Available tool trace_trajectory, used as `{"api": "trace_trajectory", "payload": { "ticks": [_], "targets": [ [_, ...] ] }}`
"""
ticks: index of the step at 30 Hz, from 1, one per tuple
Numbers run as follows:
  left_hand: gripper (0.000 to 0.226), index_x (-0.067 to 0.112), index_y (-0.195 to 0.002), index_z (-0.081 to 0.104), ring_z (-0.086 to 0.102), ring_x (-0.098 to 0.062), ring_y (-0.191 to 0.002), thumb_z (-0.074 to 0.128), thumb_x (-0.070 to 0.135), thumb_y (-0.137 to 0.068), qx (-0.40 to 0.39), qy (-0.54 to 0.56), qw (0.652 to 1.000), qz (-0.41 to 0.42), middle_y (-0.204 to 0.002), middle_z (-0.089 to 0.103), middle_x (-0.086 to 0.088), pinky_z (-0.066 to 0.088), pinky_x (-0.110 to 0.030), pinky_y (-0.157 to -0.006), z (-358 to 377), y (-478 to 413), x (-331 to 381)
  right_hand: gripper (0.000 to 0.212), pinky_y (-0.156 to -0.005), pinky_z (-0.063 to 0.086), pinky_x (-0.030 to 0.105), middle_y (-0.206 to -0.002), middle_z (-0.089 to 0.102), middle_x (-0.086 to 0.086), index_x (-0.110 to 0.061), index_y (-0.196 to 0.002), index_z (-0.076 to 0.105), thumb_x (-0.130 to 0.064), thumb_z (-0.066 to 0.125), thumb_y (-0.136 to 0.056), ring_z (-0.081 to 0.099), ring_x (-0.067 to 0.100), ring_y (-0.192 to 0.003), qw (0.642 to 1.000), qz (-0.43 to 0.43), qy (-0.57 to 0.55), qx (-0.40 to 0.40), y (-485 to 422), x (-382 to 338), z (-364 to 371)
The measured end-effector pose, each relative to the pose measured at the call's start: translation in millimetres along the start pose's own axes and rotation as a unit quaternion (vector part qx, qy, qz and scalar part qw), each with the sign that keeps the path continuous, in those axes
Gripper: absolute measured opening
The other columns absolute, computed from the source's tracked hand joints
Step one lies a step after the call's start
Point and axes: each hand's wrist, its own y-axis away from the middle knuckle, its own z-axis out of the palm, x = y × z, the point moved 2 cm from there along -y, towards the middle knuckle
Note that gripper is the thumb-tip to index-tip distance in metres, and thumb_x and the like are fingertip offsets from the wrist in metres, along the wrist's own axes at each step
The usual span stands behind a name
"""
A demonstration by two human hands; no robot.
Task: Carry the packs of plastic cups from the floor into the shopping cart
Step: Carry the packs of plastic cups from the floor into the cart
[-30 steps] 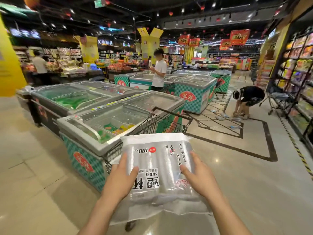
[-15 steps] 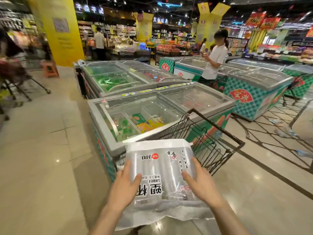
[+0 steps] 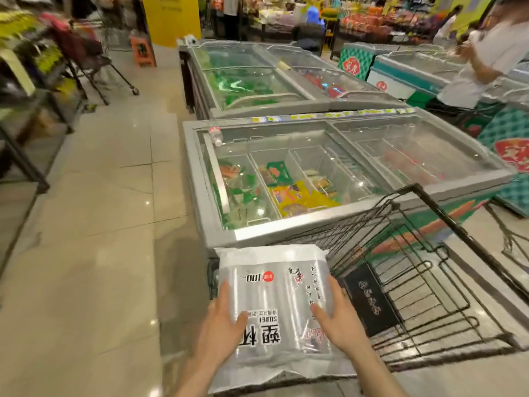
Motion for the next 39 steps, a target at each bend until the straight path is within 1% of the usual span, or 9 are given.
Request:
{"api": "trace_trajectory", "payload": {
  "ticks": [4, 8, 13, 15, 17, 21, 25, 30, 39],
  "targets": [
    [0.081, 0.028, -0.154, -0.012, 0.055, 0.001, -0.081, 0.045, 0.046, -0.099, -0.021, 0.007, 0.999, -0.047, -0.16, 0.018, -0.009, 0.042, -0.008, -0.073, 31.5, -43.3, -15.2, 0.082, -0.077, 0.044, 0.009, -0.14, 0.05, -0.001, -0.024, -0.156, 0.002, -0.038, 0.056, -0.096, 0.057, 0.008, -0.093, 0.999, 0.013, -0.008, -0.045, -53.6, 16.1, 34.4],
    [0.084, 0.031, -0.15, -0.021, 0.065, -0.009, -0.093, 0.044, 0.048, -0.099, -0.026, -0.017, 0.996, -0.088, -0.159, 0.019, -0.011, 0.043, -0.019, -0.08, 65.5, -81.6, -33.8, 0.085, -0.103, 0.047, 0.044, -0.154, 0.036, -0.001, -0.037, -0.153, -0.002, -0.043, 0.057, -0.093, 0.057, 0.022, -0.121, 0.995, 0.025, -0.043, -0.082, -102.3, 43.1, 80.7],
    [0.084, 0.027, -0.153, -0.014, 0.058, -0.01, -0.103, 0.045, 0.047, -0.098, -0.008, -0.041, 0.991, -0.129, -0.157, 0.022, -0.012, 0.044, -0.03, -0.098, 93.6, -122.5, -56.0, 0.085, -0.102, 0.046, 0.044, -0.143, 0.049, 0.003, -0.047, -0.148, -0.008, -0.043, 0.058, -0.093, 0.066, 0.019, -0.104, 0.989, 0.031, -0.052, -0.138, -156.8, 65.0, 130.1],
    [0.084, 0.03, -0.153, -0.013, 0.062, -0.015, -0.105, 0.044, 0.052, -0.096, -0.002, -0.032, 0.991, -0.132, -0.158, 0.017, -0.012, 0.046, -0.038, -0.099, 107.1, -134.4, -70.4, 0.09, -0.105, 0.043, 0.05, -0.152, 0.038, 0.004, -0.053, -0.14, -0.019, -0.048, 0.056, -0.092, 0.06, 0.023, -0.117, 0.987, 0.026, -0.053, -0.148, -172.6, 74.1, 147.3],
    [0.084, 0.032, -0.153, -0.013, 0.063, -0.018, -0.106, 0.042, 0.056, -0.095, 0.005, -0.043, 0.991, -0.13, -0.158, 0.015, -0.011, 0.048, -0.039, -0.096, 118.1, -143.6, -83.7, 0.091, -0.108, 0.039, 0.046, -0.159, 0.024, 0.003, -0.044, -0.148, -0.018, -0.045, 0.055, -0.093, 0.051, 0.025, -0.129, 0.986, 0.034, -0.049, -0.159, -182.2, 81.2, 162.9],
    [0.084, 0.024, -0.155, -0.005, 0.037, -0.024, -0.138, 0.051, 0.042, -0.095, 0.022, -0.025, 0.991, -0.126, -0.162, 0.007, -0.007, 0.036, -0.033, -0.107, 135.3, -151.1, -95.6, 0.092, -0.096, 0.048, 0.036, -0.154, 0.026, 0.011, -0.037, -0.152, -0.012, -0.035, 0.059, -0.093, 0.058, 0.016, -0.111, 0.984, 0.032, -0.056, -0.163, -186.4, 86.1, 178.5],
    [0.086, 0.02, -0.156, -0.001, 0.011, -0.022, -0.149, 0.056, 0.039, -0.093, 0.025, -0.02, 0.992, -0.122, -0.163, 0.005, -0.006, 0.017, -0.034, -0.117, 144.0, -158.6, -105.0, 0.091, -0.11, 0.032, 0.046, -0.162, 0.004, -0.002, -0.036, -0.15, -0.022, -0.045, 0.05, -0.095, 0.03, 0.025, -0.142, 0.983, 0.02, -0.036, -0.181, -188.8, 93.7, 184.6],
    [0.077, 0.022, -0.155, 0.006, 0.019, -0.027, -0.147, 0.051, 0.043, -0.096, 0.033, -0.023, 0.987, -0.157, -0.162, 0.006, -0.011, 0.027, -0.037, -0.114, 129.2, -162.3, -89.1, 0.088, -0.116, 0.02, 0.048, -0.162, -0.009, -0.003, -0.038, -0.148, -0.022, -0.049, 0.048, -0.096, 0.012, 0.024, -0.149, 0.982, -0.014, 0.015, -0.187, -192.7, 90.6, 168.3],
    [0.072, 0.02, -0.154, 0.019, 0.026, -0.028, -0.144, 0.053, 0.042, -0.095, 0.073, -0.052, 0.989, -0.115, -0.159, 0.02, -0.011, 0.026, -0.037, -0.114, 50.4, -160.2, -0.7, 0.073, -0.122, 0.012, 0.039, -0.161, 0.019, 0.004, -0.023, -0.155, 0.013, -0.053, 0.042, -0.096, 0.012, 0.023, -0.149, 0.967, -0.18, 0.106, -0.147, -197.3, 12.2, 74.8]
  ]
}}
